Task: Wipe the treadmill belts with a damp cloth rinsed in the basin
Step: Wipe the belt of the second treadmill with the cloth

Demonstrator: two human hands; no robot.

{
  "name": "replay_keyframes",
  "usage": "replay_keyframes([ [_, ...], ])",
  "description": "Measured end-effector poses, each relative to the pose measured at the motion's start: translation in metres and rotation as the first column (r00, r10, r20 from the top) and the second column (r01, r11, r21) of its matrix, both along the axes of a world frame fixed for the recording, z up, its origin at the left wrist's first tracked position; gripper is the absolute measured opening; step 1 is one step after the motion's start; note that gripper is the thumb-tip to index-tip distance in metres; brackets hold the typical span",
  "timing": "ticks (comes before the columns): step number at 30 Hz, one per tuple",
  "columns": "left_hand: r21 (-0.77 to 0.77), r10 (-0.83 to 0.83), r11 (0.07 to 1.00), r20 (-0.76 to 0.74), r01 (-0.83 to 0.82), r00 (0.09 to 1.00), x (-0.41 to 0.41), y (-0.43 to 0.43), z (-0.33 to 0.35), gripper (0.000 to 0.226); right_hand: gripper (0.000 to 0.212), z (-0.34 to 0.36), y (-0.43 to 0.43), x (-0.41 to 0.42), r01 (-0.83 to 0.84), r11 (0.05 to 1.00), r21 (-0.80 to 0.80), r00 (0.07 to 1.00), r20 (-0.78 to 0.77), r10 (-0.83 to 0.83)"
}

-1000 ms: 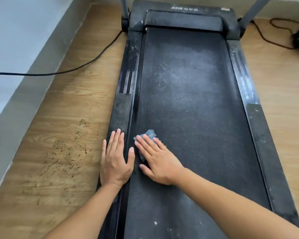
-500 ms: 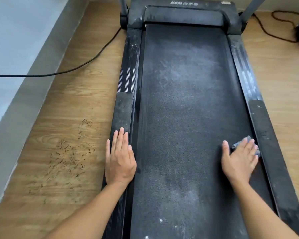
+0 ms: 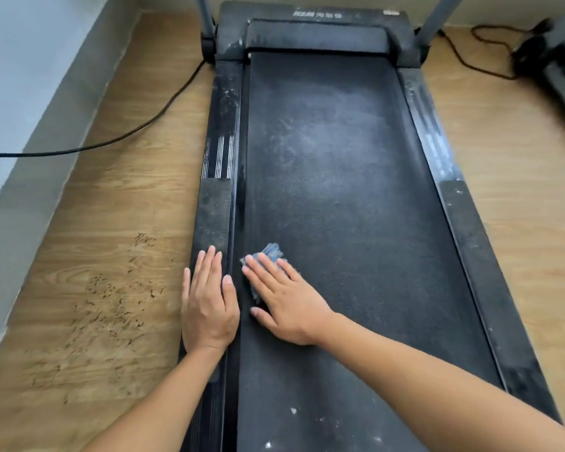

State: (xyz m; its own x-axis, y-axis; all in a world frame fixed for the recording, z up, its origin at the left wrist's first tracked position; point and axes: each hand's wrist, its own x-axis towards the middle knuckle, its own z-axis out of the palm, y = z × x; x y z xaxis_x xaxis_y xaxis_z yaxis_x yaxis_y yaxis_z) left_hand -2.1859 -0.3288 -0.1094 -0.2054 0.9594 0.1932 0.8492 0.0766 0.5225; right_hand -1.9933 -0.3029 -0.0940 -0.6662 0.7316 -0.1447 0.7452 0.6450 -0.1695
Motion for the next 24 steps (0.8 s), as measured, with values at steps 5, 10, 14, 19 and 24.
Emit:
replay_keyframes([
  [5,-0.026,-0.001,1.0,0.005,0.001,1.0,0.0,0.0,-0.001,0.06,0.08,0.003,-0.014,0.119,0.205,0.979,-0.003,0.977,0.062,-0.204],
  [10,-0.034,-0.01,0.999,-0.043,0.008,0.999,0.002,-0.001,0.0,0.062,0.095,0.01,-0.018,0.249,0.794,0.603,-0.079,0.608,0.089,-0.789],
  [14,-0.048,-0.001,0.999,-0.098,-0.004,0.995,0.003,-0.001,0.002,0.061,0.107,0.007,-0.02,0.195,0.952,0.278,-0.127,0.277,-0.022,-0.961],
  [19,-0.048,0.001,0.999,-0.13,-0.008,0.992,0.003,-0.001,0.0,0.059,0.088,0.002,-0.006,0.04,0.803,0.584,-0.119,0.572,-0.118,-0.812],
  [24,-0.024,-0.001,1.0,-0.091,-0.002,0.996,0.003,0.0,0.002,0.057,0.075,-0.006,0.004,-0.048,0.41,0.911,-0.037,0.907,-0.09,-0.412],
])
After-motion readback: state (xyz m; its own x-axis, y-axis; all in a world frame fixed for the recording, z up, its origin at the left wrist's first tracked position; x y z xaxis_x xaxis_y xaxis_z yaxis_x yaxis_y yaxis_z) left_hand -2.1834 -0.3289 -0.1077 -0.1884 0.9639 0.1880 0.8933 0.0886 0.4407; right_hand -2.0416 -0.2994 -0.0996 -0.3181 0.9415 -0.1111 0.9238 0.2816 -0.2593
